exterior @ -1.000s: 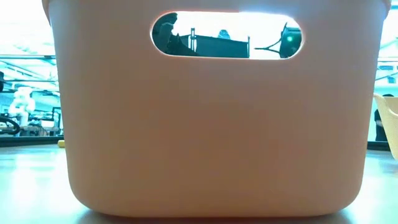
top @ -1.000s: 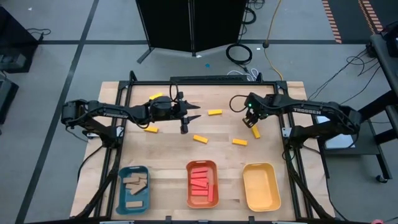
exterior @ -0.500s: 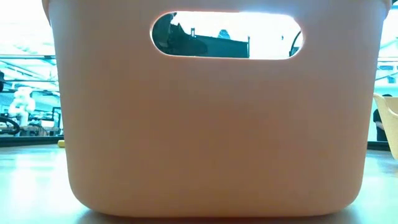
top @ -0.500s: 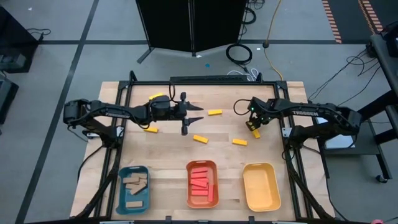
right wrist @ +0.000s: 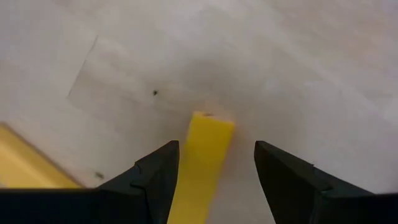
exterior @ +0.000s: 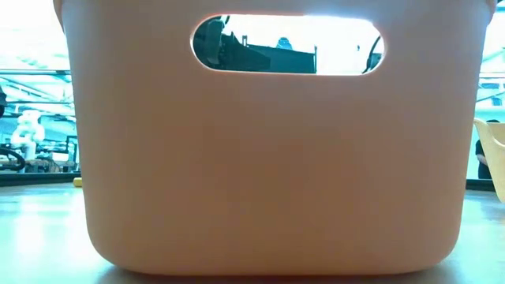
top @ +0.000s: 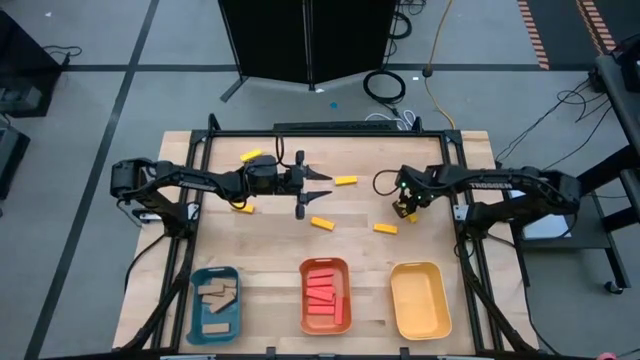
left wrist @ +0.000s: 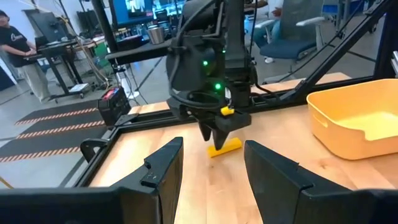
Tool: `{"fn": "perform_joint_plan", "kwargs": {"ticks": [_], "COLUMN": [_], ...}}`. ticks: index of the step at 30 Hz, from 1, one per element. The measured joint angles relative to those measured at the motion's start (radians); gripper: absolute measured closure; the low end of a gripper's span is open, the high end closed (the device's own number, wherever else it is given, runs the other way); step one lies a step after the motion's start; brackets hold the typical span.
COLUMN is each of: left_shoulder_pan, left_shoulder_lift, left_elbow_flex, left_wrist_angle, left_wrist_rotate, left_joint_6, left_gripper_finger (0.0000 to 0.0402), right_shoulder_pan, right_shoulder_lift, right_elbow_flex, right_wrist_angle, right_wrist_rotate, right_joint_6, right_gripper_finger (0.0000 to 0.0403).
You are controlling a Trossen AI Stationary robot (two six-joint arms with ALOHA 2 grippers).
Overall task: Sort blocks
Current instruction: Put the top right yellow block into the yellow bin
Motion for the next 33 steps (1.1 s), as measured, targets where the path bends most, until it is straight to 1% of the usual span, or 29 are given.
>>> {"fn": "perform_joint_plan", "kwargs": {"ticks": [5,8,14,18,20,22,27,30,33], "left_shoulder_pan": [0.0,-0.001,-0.001,-0.001,-0.001,-0.001,-0.001,-0.001,-0.001], "left_shoulder_lift": [0.0,0.0,0.0,0.0,0.0,0.0,0.0,0.0,0.0], "left_elbow_flex": [0.0,0.0,0.0,0.0,0.0,0.0,0.0,0.0,0.0], "left_wrist_angle": [0.009,0.008,0.009,0.027,0.027,0.027,0.027,0.027,0.029], "left_wrist_rotate": [-0.001,-0.002,-0.004,-0.004,-0.004,-0.004,-0.005,-0.005,-0.005], "left_joint_6": [0.0,0.0,0.0,-0.001,-0.002,-0.008,-0.024,-0.025,-0.026], "left_gripper_finger": [0.0233,0.0233,0.0233,0.0233,0.0233,0.0233,0.0233,0.0233,0.0233], "right_shoulder_pan": [0.058,0.076,0.091,0.094,0.103,0.11,0.126,0.13,0.138], "right_shoulder_lift": [0.0,0.0,0.0,-0.001,-0.001,-0.001,-0.002,0.0,-0.008], "right_elbow_flex": [0.0,-0.005,-0.076,-0.09,-0.09,-0.09,-0.09,-0.085,-0.048], "right_wrist_angle": [0.028,0.014,0.038,0.064,0.07,0.075,0.087,0.148,0.179], "right_wrist_rotate": [0.004,0.036,0.035,0.035,0.036,0.036,0.039,0.035,0.028], "right_joint_6": [0.041,0.071,0.131,0.137,0.137,0.132,0.111,0.081,0.03], "right_gripper_finger": [0.02,0.02,0.02,0.0205,0.0218,0.0241,0.033,0.0335,0.0335]}}
